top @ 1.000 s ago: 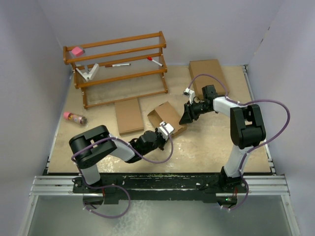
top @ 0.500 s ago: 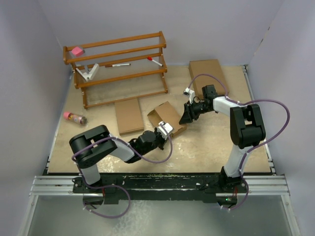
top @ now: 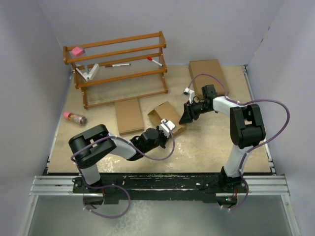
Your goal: Fold the paper box
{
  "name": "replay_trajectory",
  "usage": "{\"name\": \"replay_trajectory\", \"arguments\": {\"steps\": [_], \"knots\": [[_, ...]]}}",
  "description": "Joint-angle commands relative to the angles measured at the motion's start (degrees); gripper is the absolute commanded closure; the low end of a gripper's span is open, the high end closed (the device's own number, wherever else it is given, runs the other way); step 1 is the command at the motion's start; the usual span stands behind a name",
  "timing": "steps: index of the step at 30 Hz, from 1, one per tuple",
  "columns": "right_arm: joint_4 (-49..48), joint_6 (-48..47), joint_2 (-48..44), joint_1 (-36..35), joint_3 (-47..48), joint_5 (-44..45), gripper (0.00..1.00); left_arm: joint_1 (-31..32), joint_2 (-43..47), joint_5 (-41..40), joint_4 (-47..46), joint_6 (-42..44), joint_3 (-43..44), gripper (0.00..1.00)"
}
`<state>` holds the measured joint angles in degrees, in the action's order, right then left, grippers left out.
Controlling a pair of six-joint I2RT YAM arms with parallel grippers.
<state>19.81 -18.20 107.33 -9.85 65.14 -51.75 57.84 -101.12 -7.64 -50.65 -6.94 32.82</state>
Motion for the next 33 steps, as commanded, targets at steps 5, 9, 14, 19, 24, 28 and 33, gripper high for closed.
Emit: {"name": "replay_trajectory", "arguments": {"steps": [5, 9, 14, 19, 24, 28, 33], "knots": [[1.19, -1.32, 1.3, -0.7, 1.17, 3.18, 0.57, -0.87, 3.73, -1.52, 10.36, -2.27, 7.25, 0.94], [1.19, -1.23, 1.24, -0.7, 1.21, 3.19, 0.57, -1.22, 5.2, -1.29, 14.26, -3.91, 8.33, 0.83], [1.29, -1.22, 1.47, -0.7, 1.21, 3.23, 0.57, -2.0, 8.92, 0.83, 23.4, -5.42, 10.35, 0.71], [1.35, -1.27, 1.54, -0.71, 1.3, 3.14, 0.58, -3.2, 13.73, 2.46, 32.97, -7.38, 12.25, 0.59], [1.39, -1.4, 1.76, -0.7, 1.47, 3.31, 0.57, -6.45, 19.54, 3.9, 42.67, -15.27, 14.0, 0.43], [1.38, -1.47, 1.81, -0.7, 1.48, 3.32, 0.57, -13.47, 21.92, 11.51, 44.42, -26.27, 11.69, 0.28], [1.43, -1.51, 1.97, -0.7, 1.54, 3.08, 0.57, -16.65, 24.44, 10.57, 35.86, -38.63, 3.16, 0.08]]}}
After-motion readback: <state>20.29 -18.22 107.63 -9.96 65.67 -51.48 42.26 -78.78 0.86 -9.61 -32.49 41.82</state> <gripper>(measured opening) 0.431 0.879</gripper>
